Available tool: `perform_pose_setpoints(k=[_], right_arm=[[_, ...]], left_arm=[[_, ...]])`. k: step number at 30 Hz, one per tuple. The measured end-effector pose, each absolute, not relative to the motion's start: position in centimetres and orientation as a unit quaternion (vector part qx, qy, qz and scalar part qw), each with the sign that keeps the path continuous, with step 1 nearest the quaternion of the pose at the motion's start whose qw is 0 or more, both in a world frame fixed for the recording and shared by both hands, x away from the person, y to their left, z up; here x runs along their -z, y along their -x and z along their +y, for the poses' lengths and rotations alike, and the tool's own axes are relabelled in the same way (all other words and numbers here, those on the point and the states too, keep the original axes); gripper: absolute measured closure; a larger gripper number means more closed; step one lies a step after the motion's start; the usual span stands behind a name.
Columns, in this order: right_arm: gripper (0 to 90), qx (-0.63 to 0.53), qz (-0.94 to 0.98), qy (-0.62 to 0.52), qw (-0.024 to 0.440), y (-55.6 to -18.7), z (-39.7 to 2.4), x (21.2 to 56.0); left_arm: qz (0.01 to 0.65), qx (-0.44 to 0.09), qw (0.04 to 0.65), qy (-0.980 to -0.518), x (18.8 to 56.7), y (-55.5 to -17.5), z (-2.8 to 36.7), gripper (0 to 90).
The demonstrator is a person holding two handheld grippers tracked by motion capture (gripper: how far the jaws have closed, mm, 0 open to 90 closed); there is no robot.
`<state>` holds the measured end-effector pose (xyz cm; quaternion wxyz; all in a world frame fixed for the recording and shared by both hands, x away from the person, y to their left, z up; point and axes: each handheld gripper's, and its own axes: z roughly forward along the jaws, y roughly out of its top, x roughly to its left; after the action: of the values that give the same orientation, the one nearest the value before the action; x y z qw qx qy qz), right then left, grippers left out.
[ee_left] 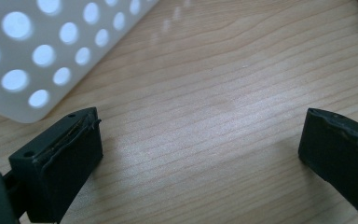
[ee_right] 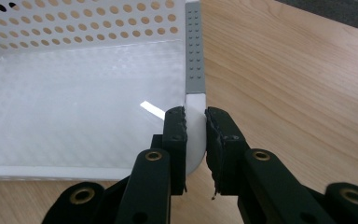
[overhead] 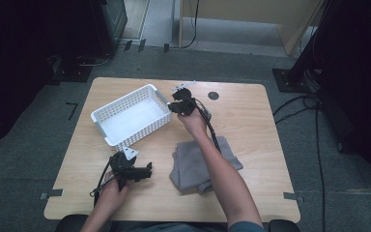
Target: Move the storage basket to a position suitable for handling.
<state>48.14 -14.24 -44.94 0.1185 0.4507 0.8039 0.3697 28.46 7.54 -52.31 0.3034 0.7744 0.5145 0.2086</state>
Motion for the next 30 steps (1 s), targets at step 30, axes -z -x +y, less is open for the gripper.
perform_pose_setpoints(k=[30], right_arm=[[79.7, -0.355, 0.797, -0.471, 0.130, -50.2, -14.1, 45.3]], left_arm=[[0.512, -0.207, 0.303, -0.777, 52.3, -28.5, 7.5, 0.0]])
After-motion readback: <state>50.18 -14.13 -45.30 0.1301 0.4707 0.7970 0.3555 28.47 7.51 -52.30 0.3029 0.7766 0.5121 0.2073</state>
